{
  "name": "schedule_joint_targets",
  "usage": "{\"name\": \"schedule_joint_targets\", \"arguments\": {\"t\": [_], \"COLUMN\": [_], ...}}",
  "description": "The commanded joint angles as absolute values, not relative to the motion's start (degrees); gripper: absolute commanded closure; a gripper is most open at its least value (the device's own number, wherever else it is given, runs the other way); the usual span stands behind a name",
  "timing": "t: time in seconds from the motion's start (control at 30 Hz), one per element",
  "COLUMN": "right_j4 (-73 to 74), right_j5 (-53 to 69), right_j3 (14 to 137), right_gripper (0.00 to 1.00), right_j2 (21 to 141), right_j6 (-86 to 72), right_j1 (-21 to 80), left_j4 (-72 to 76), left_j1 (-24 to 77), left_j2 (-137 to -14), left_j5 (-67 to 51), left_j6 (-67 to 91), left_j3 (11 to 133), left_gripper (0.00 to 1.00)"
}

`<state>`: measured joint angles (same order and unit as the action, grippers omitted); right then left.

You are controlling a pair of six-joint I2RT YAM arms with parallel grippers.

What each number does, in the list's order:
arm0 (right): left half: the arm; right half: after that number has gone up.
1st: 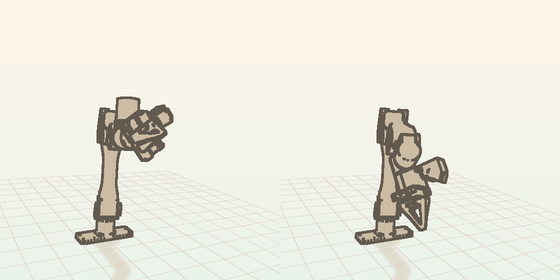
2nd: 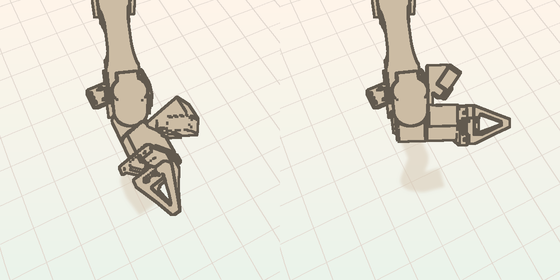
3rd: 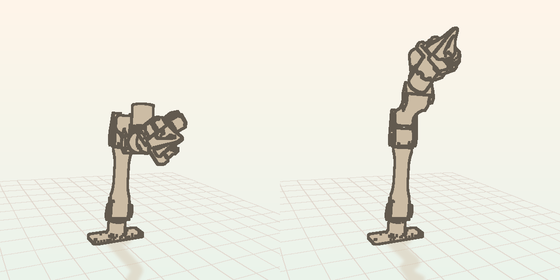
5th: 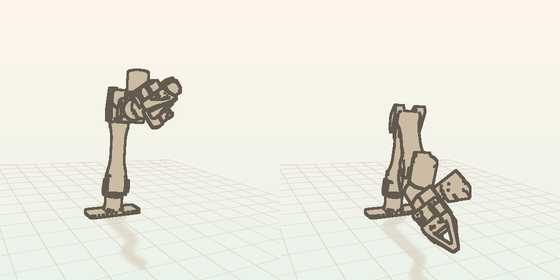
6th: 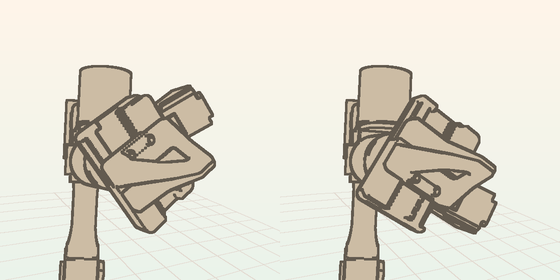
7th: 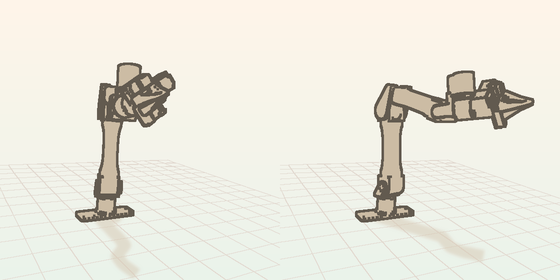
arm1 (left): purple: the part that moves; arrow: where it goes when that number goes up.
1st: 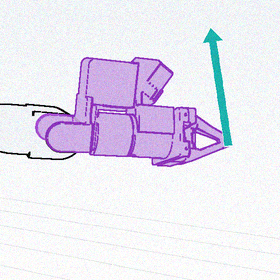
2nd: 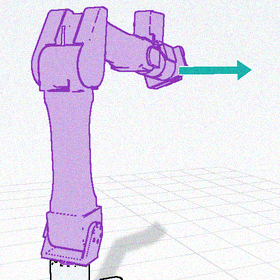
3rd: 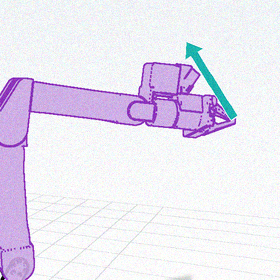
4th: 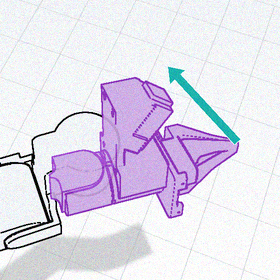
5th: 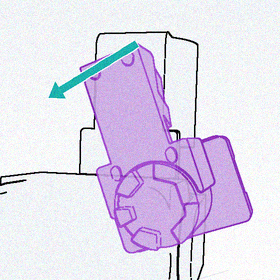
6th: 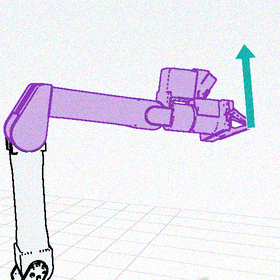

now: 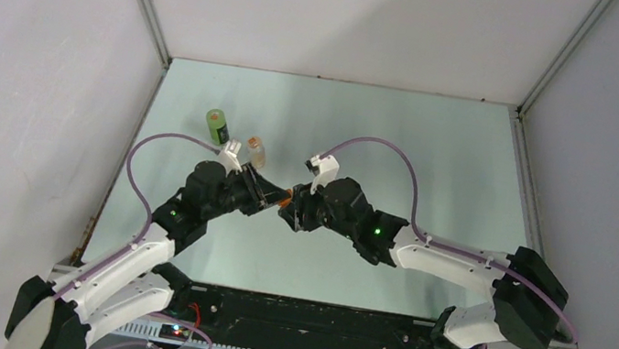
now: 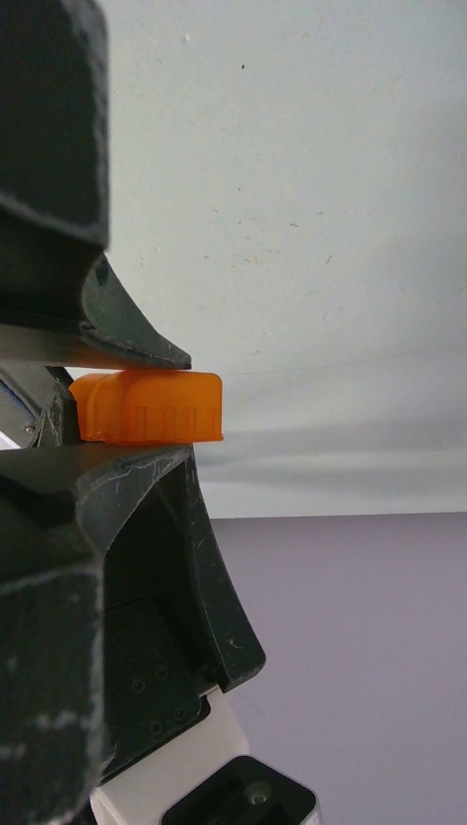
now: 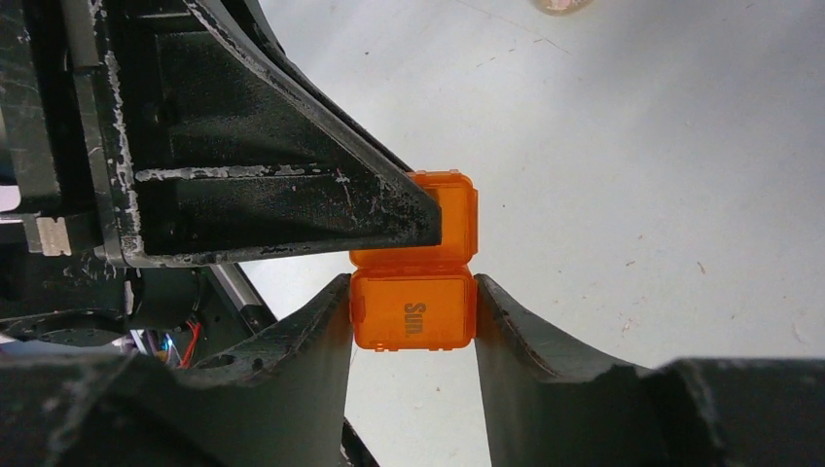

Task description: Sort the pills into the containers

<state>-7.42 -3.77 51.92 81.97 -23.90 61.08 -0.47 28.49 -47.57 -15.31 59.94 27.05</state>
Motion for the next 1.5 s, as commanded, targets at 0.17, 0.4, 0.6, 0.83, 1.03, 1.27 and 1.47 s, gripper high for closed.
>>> {"name": "schedule_joint_targets", "arguments": {"t": [0.17, 0.4, 0.6, 0.83, 1.03, 1.27, 1.47], "right_j4": [-7.5, -9.3, -7.8, 0.7, 3.6, 0.7, 7.4], "right_j5": [9.7, 26.5, 27.0, 9.3, 5.8, 0.3, -16.0], "right_j3": [54.7, 54.6, 54.4, 54.0, 53.9, 55.4, 61.2], "right_gripper": [0.68, 0.69, 0.56, 0.34, 0.41, 0.04, 0.04], "right_j2": [79.6, 76.8, 74.6, 72.1, 70.5, 70.0, 75.8], "right_j6": [-24.2, -26.2, -28.3, -29.9, -28.3, -19.2, -17.0], "right_j1": [58.9, 55.7, 53.0, 51.0, 51.6, 60.8, 64.8], "left_j4": [0.8, 2.8, 2.6, 1.1, 0.4, -1.5, -2.2], "left_j1": [28.8, 28.8, 28.8, 28.8, 28.8, 28.8, 28.8], "left_j2": [-46.2, -45.1, -44.1, -42.9, -43.3, -45.2, -45.9], "left_j5": [-16.9, -19.8, -20.6, -20.6, -19.7, -19.5, -20.2], "left_j6": [57.7, 55.6, 55.1, 54.6, 54.6, 54.4, 53.8], "left_j3": [28.4, 28.1, 28.8, 30.2, 30.7, 31.5, 32.5], "left_gripper": [1.0, 1.0, 1.0, 1.0, 1.0, 1.0, 1.0]}}
